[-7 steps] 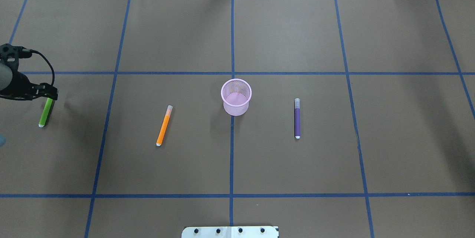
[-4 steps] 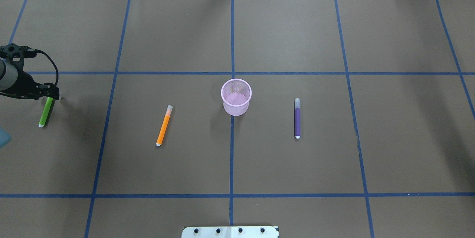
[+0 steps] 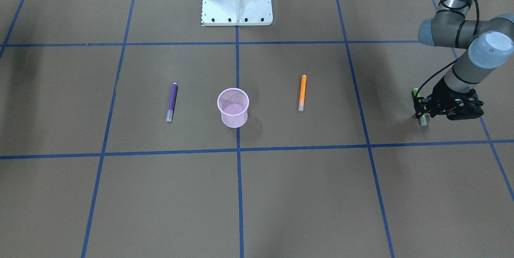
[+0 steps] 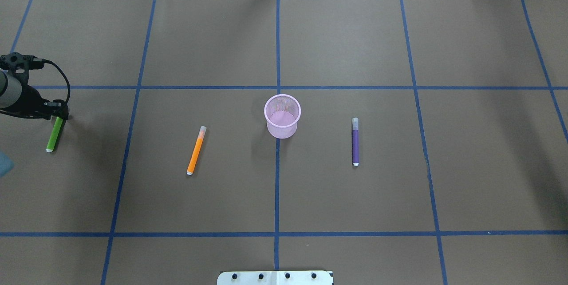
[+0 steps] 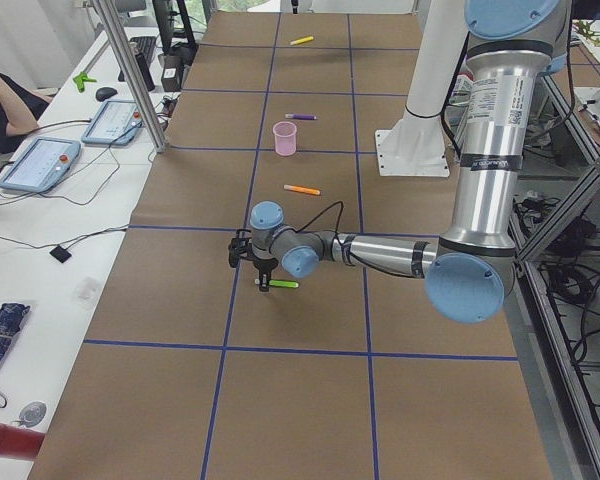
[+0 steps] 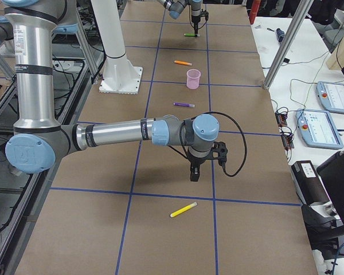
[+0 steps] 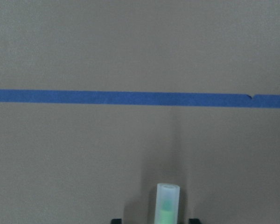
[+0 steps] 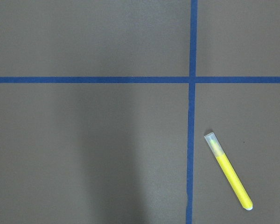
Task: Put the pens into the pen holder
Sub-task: 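Lift the green marker with the left gripper and carry it farther away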
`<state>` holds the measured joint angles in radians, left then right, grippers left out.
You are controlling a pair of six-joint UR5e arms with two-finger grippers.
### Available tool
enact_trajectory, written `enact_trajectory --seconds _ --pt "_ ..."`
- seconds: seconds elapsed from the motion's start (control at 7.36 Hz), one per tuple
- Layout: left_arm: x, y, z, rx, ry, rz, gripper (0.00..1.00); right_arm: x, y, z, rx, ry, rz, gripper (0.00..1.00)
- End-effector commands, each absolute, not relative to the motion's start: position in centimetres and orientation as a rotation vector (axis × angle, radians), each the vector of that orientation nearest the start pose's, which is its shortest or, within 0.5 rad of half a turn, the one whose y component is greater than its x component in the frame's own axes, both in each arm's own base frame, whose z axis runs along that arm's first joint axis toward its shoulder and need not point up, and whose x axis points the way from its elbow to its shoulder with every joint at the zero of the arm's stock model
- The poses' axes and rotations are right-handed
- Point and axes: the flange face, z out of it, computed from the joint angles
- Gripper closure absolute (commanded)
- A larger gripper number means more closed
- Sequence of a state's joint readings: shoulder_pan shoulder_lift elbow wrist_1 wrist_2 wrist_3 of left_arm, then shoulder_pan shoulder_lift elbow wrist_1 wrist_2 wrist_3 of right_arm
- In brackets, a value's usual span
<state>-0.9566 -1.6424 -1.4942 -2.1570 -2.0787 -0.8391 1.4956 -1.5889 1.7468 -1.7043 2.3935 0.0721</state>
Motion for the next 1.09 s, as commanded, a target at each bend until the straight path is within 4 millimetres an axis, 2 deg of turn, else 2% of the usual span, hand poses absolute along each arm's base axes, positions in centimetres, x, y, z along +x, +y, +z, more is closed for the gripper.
enact_trajectory --seconds 0.0,0.41,0.81,0.95 --pt "25.23 -49.96 60.62 0.094 0.747 -0.062 0.5 2.4 -48.47 59.03 -0.036 -0.822 -0.014 0.0" --pt "25.62 -49.76 60.7 0.088 0.747 -0.058 0.5 2.4 -48.53 58.96 -0.035 -0.822 -0.014 0.0" --pt "25.68 -49.73 60.62 0.089 0.747 -0.06 0.71 2.38 -48.53 58.95 -0.035 -0.823 -0.014 0.0" --pt "25.7 -49.72 60.45 0.089 0.751 -0.06 0.84 2.39 -48.6 58.96 -0.035 -0.822 -0.014 0.0"
